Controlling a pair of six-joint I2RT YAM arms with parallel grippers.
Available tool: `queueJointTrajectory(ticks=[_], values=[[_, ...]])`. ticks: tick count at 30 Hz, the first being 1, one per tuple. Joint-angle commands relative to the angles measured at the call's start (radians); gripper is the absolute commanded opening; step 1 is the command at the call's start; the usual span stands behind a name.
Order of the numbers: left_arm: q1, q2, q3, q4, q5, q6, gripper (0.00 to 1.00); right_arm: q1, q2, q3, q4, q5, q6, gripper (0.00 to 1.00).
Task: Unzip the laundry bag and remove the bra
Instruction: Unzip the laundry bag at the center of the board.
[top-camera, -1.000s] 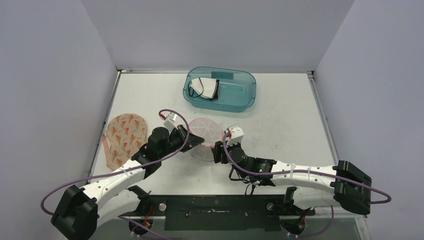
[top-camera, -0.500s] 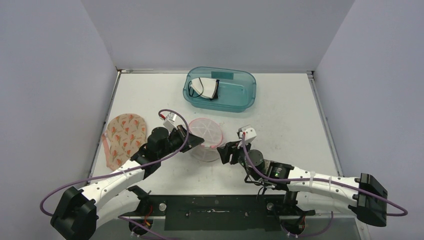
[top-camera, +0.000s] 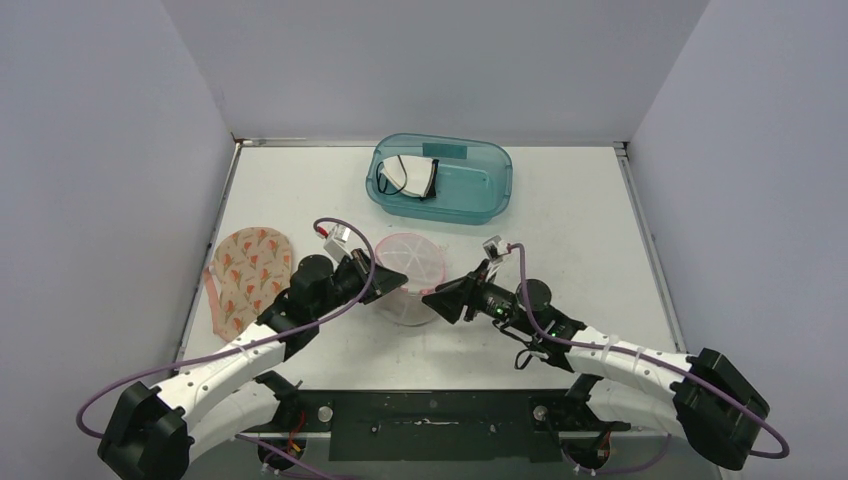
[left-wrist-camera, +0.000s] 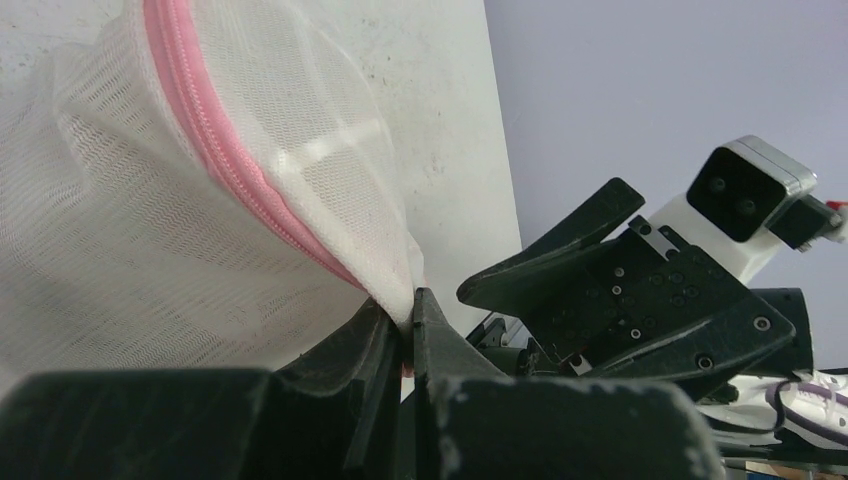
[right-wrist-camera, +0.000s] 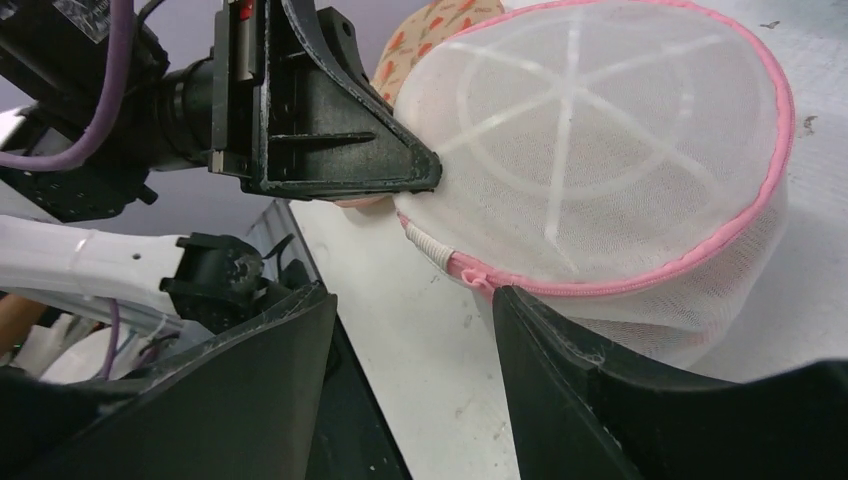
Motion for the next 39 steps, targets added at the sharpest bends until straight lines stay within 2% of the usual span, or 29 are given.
queueJointTrajectory(ticks=[1, 5, 7, 11, 19, 22, 25, 30, 33, 39], values=[[0.003, -0.032, 0.059, 0.054, 0.03, 0.013, 0.0, -0.069, 0.027, -0.043, 0.303, -0.165, 0.144, 0.6], [0.005, -0.05, 0.099, -0.015, 0.037, -0.011, 0.0, -0.111, 0.004, -0.089, 0.405, -0.194, 0.205, 0.61], [0.006, -0.059, 0.141, -0.088, 0.031, -0.016, 0.0, -0.115, -0.024, -0.098, 0.434, -0.191, 0.211, 0.68], [0.01, -0.077, 0.223, -0.208, 0.024, -0.02, 0.0, -0.116, -0.088, -0.1, 0.424, -0.161, 0.194, 0.78], [0.021, -0.044, 0.399, -0.307, 0.033, 0.032, 0.0, -0.113, -0.181, -0.046, 0.338, -0.121, 0.085, 0.87], [0.027, -0.017, 0.408, -0.281, 0.051, 0.017, 0.0, -0.115, -0.219, -0.058, 0.324, -0.038, 0.086, 0.89], [0.06, 0.015, 0.36, -0.154, 0.144, -0.074, 0.0, -0.117, -0.238, -0.072, 0.318, 0.022, 0.132, 0.91], [0.087, 0.04, 0.321, -0.108, 0.19, -0.16, 0.0, -0.123, -0.155, 0.068, 0.074, -0.108, 0.057, 0.92], [0.119, 0.023, 0.309, -0.114, 0.205, -0.185, 0.0, -0.123, -0.119, 0.046, 0.193, -0.181, 0.096, 0.91], [0.153, -0.011, 0.275, -0.097, 0.217, -0.228, 0.0, -0.123, -0.057, -0.003, 0.323, -0.176, 0.167, 0.85]])
